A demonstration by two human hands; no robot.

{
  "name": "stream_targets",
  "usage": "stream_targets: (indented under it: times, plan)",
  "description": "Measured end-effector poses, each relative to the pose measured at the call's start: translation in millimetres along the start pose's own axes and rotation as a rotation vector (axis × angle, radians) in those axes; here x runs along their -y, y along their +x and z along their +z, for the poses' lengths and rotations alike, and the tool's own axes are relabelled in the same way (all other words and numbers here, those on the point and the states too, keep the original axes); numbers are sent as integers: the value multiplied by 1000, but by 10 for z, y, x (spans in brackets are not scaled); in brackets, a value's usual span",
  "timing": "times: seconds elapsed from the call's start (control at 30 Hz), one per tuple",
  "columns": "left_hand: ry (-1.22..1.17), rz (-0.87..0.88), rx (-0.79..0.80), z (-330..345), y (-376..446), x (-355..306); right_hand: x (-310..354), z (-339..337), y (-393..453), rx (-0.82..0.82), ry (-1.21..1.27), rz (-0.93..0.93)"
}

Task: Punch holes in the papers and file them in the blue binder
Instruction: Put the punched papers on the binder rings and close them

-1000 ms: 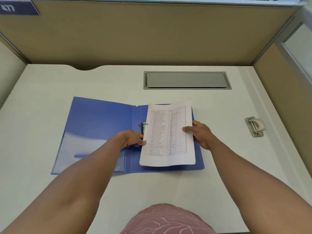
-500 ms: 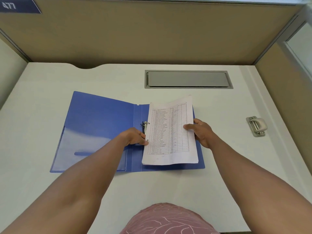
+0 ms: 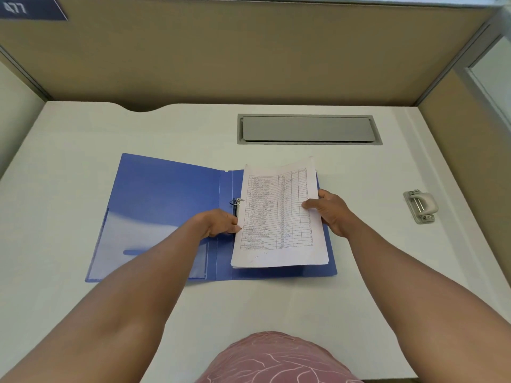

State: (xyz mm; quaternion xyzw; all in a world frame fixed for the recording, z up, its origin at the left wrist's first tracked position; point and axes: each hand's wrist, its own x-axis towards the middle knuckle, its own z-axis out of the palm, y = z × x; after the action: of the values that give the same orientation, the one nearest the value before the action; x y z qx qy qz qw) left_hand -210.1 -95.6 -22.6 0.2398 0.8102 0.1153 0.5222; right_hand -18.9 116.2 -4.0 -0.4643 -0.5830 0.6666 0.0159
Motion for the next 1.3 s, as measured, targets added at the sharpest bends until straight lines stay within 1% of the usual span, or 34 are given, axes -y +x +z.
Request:
stream_targets:
  times: [0.1,0.27,0.5,0.63,0.83,0.93,1.13,1.3]
  plan:
    - [-19,4,8,1,16,36,15,-12,2,-6,-24,-7]
    - [-152,-16,-33,55,116,104,27,-17,-2,-16,-38,-13]
    - [-290,-53,-106,76,146,79,31,-13,-30,-17,-134,-22]
    - [-277,-73,-166,42,195,84,1,-4,-19,-34,-197,-35]
    - [-291,-108,-340,19,237,85,-79,12,57,-103,-293,-58]
    - [-281,-120,-393,53,246,75,-128,13,100,-126,-338,-48]
    - [-303,-91,-540,144,258,101,-236,-2,196,-193,-378,-23]
    - [-280,-74,-518,174,275,46,-308,-6,262,-285,-412,0]
